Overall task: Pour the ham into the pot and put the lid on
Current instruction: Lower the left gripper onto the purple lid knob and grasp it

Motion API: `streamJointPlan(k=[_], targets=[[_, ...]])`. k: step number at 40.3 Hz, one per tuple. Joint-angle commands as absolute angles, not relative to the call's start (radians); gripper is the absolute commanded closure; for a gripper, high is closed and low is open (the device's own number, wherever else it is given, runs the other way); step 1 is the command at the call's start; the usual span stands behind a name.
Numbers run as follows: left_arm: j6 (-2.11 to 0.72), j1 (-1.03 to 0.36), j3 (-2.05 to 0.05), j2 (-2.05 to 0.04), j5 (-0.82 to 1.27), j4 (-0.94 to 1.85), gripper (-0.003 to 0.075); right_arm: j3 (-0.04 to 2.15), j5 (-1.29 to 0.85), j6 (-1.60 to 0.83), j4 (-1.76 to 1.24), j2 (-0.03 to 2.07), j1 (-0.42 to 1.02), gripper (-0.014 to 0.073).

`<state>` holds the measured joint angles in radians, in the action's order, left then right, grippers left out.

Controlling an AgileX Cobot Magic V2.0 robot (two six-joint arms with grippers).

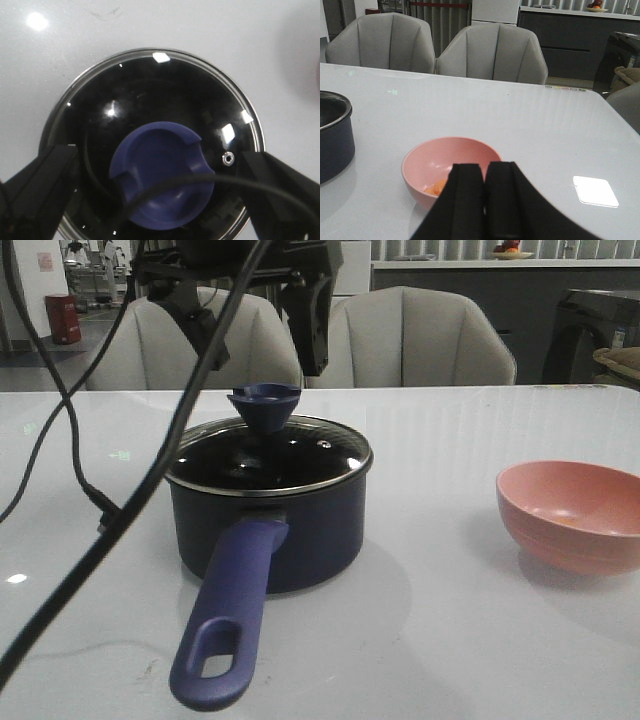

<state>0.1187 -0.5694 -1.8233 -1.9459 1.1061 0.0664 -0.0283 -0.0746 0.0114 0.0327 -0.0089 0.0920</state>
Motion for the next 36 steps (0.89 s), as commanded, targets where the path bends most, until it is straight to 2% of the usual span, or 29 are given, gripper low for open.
streamJointPlan(k=[1,26,30,36], targets=[[0.128,-0.575,-1.859,-1.902,1.077,0.098,0.0058,-0.036,0.014,0.010,0.034,-0.028,0.087,0.0452],[0.151,-0.575,-1.859,-1.977,1.116,0.065,0.0064,-0.036,0.014,0.010,0.034,-0.028,0.087,0.0452],[0.151,-0.575,-1.859,-1.977,1.114,0.067,0.0123,-0.036,0.014,0.010,0.034,-0.028,0.087,0.0452],[0.151,-0.575,-1.859,-1.977,1.114,0.067,0.0331,-0.036,0.014,0.010,0.034,-0.028,0.087,0.0452]])
